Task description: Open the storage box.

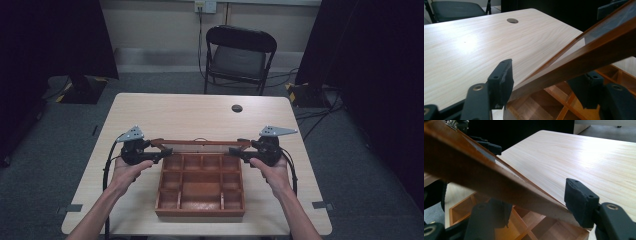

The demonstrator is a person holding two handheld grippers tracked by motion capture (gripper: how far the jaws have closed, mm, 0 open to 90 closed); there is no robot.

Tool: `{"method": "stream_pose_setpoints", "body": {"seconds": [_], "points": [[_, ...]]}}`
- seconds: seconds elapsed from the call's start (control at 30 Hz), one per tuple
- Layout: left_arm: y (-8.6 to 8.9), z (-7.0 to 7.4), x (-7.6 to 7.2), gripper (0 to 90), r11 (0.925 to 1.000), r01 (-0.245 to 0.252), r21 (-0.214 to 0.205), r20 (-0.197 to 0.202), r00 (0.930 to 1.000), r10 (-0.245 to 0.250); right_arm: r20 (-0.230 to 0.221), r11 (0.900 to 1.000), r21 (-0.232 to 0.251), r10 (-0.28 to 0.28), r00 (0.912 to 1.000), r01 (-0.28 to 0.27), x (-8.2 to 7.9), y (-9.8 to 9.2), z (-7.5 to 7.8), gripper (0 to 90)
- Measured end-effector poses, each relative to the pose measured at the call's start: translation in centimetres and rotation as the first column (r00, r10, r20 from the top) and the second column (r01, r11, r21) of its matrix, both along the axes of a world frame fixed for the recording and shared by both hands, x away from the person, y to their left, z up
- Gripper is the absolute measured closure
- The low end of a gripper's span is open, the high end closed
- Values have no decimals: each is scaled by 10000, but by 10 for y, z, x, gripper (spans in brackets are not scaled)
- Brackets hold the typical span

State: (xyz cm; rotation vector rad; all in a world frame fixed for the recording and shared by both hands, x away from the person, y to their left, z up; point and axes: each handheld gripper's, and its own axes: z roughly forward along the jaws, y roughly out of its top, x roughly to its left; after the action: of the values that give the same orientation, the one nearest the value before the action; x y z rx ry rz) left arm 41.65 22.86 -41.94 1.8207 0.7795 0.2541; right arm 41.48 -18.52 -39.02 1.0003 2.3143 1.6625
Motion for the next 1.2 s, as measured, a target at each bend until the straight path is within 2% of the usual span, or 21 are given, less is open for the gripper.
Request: {"method": "stream_pose_setpoints", "body": {"seconds": [0.17, 0.3, 0.57, 0.67, 0.9, 1.03, 1.2], "points": [[-1, 0, 2, 405, 9999, -32, -158, -41, 10000, 31, -4, 9999, 114, -91, 10000, 91, 4, 0, -1, 421], [-3, 0, 5, 429, 10000, 1, -45, -66, 10000, -1, -50, 9999, 79, -141, 9999, 141, 7, -1, -3, 428], [-11, 5, 10, 450, 9999, 119, -81, 14, 9999, -119, -105, 9995, 243, -175, 9998, 177, 15, -1, -8, 436], [-11, 5, 11, 450, 9998, 108, -161, -18, 9999, -109, -119, 9996, 190, -217, 9997, 219, 18, 0, -10, 439], [-11, 7, 17, 465, 10000, 21, -16, 113, 9999, -21, 76, 9994, -173, -290, 9996, 291, 25, 6, -8, 454], [-11, 9, 20, 469, 9999, 7, -132, 107, 9999, -5, 149, 9994, 99, -342, 9993, 341, 31, 7, -8, 456], [-11, 7, 24, 472, 9997, -80, -242, 33, 10000, 81, 99, 9990, 146, -418, 9991, 417, 34, 7, -11, 459]]}}
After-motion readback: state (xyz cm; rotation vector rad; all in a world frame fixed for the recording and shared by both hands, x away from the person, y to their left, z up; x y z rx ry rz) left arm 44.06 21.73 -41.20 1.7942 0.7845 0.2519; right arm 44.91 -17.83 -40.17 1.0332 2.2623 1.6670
